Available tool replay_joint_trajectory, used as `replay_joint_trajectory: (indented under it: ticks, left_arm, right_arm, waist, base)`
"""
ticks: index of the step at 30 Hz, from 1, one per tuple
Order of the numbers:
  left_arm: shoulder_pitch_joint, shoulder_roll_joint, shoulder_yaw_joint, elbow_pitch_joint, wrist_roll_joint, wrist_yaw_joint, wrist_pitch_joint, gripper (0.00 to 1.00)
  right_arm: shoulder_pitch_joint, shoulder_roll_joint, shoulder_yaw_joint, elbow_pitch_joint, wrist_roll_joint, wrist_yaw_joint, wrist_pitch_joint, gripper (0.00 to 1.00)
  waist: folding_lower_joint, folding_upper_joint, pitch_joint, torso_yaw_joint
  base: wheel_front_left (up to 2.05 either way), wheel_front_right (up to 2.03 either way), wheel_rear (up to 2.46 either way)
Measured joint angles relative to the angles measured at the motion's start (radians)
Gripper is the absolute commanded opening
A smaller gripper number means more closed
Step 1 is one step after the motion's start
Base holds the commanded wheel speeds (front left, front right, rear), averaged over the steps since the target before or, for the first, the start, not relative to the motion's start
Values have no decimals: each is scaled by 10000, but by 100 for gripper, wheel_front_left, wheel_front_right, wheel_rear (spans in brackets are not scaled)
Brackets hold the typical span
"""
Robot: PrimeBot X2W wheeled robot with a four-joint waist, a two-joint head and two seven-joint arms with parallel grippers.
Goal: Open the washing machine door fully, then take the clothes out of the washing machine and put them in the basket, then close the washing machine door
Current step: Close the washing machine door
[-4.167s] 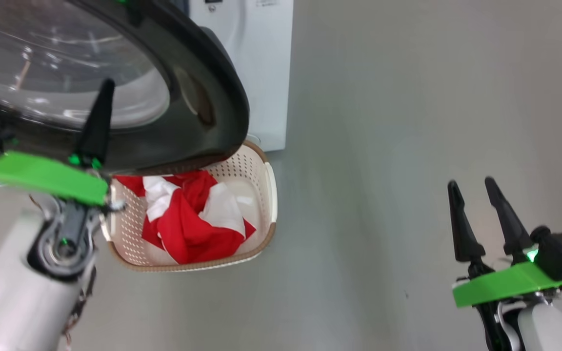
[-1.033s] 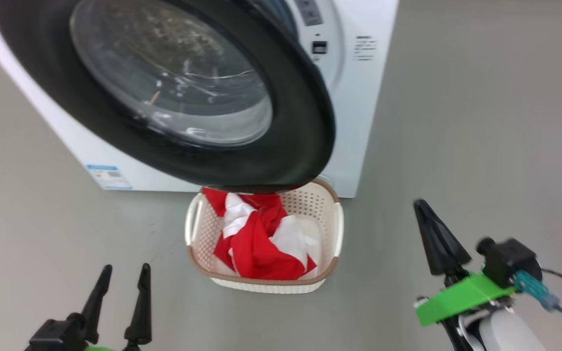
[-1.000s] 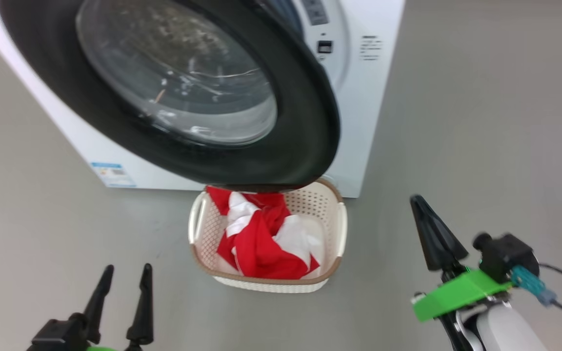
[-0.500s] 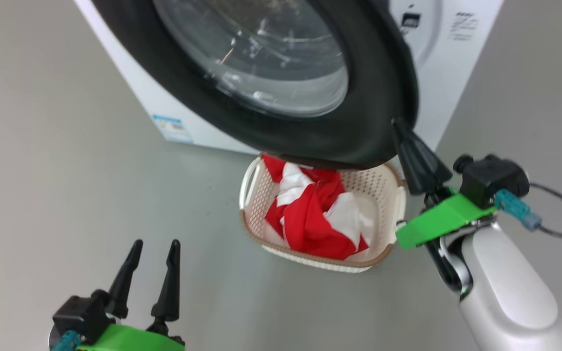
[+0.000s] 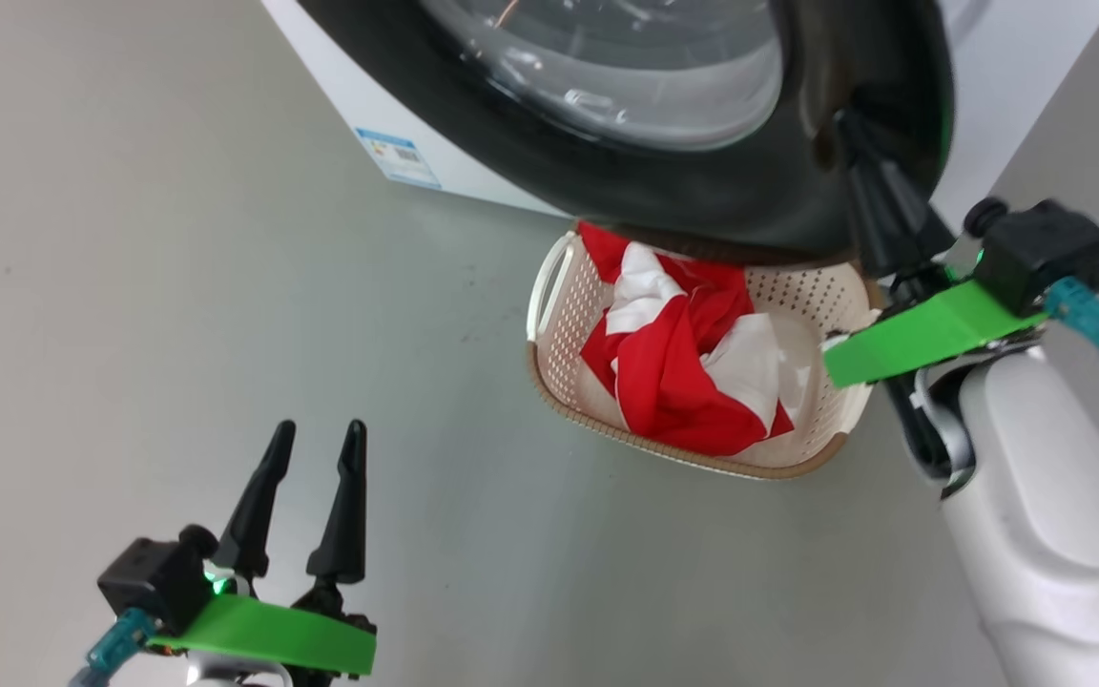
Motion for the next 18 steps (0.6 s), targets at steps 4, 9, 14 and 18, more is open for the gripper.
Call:
replay_joint_trajectory:
  ticks: [4,9,14,18]
  left_arm:
    - [-214,-31,-31,4,-230,0,0,100]
    - [-453,-46,-157,-21,-393,0,0,100]
    - [-584,-65,-284,-35,-464,0,0,100]
    - [-604,-71,-305,-36,-466,0,0,100]
  right_arm:
    - [-318,-105,-347,-29,-84,29,2,0]
    - [-1005,-215,-688,44,-148,29,2,0]
    - [-1848,-274,-980,207,-192,29,2,0]
    - [-2344,-284,-1260,245,-222,29,0,0]
  waist:
    - [0,0,280,145]
    - [0,0,624,313]
    - [0,0,946,461]
    - [0,0,1114,574]
  base:
    - [0,0,0]
    - [0,0,0]
    - [0,0,0]
    - [0,0,0]
